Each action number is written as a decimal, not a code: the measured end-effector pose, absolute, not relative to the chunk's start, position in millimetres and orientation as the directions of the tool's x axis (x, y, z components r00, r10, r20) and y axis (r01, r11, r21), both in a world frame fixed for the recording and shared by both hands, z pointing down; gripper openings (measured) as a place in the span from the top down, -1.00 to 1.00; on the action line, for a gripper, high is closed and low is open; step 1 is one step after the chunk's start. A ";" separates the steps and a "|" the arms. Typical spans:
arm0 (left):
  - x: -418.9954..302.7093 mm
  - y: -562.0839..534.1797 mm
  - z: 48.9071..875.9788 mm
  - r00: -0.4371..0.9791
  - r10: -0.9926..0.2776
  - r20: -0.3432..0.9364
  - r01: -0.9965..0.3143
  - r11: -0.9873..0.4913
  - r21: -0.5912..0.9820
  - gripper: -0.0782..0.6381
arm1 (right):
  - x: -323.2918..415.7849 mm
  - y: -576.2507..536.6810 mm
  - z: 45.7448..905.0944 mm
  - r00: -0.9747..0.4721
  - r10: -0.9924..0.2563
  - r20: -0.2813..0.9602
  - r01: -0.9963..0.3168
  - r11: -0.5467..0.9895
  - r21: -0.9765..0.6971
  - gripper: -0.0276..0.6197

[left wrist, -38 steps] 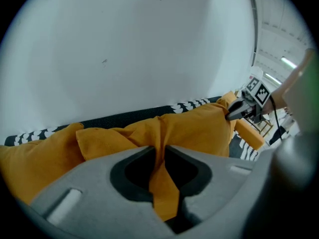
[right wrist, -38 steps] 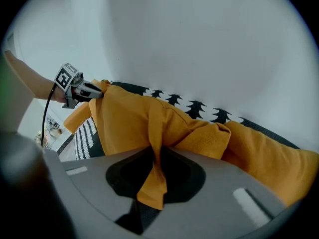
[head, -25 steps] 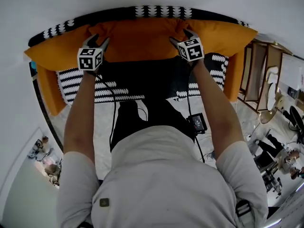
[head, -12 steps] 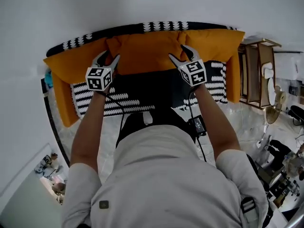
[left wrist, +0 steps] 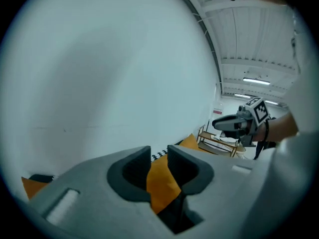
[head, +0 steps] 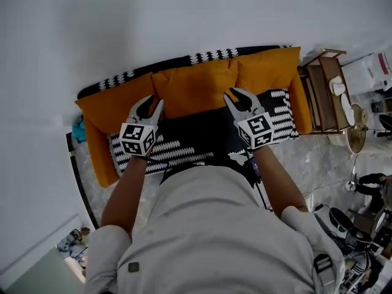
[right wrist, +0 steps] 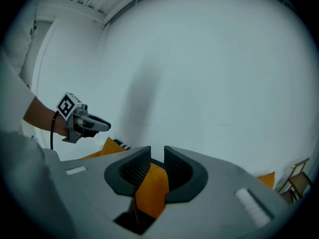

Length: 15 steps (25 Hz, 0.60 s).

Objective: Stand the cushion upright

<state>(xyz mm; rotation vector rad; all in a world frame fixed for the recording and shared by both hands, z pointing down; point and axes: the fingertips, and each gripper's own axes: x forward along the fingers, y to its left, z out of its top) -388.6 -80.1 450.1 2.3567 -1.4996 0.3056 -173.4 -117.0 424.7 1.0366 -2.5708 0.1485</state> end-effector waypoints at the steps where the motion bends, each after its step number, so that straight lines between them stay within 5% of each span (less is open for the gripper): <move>1: -390.3 -73.1 442.1 0.431 -0.836 0.340 -0.902 -0.404 0.151 0.51 | -176.5 -107.6 418.2 -0.664 -0.653 0.364 -0.691 0.722 0.037 0.63; 6: -394.5 -47.7 423.7 0.457 -0.833 0.312 -0.888 -0.449 0.101 0.77 | -183.9 -72.0 403.1 -0.670 -0.655 0.350 -0.687 0.725 0.043 0.89; 15: -377.3 1.1 398.5 0.459 -0.845 0.274 -0.887 -0.453 0.089 0.78 | -159.3 -17.9 381.1 -0.709 -0.616 0.343 -0.638 0.768 0.062 0.88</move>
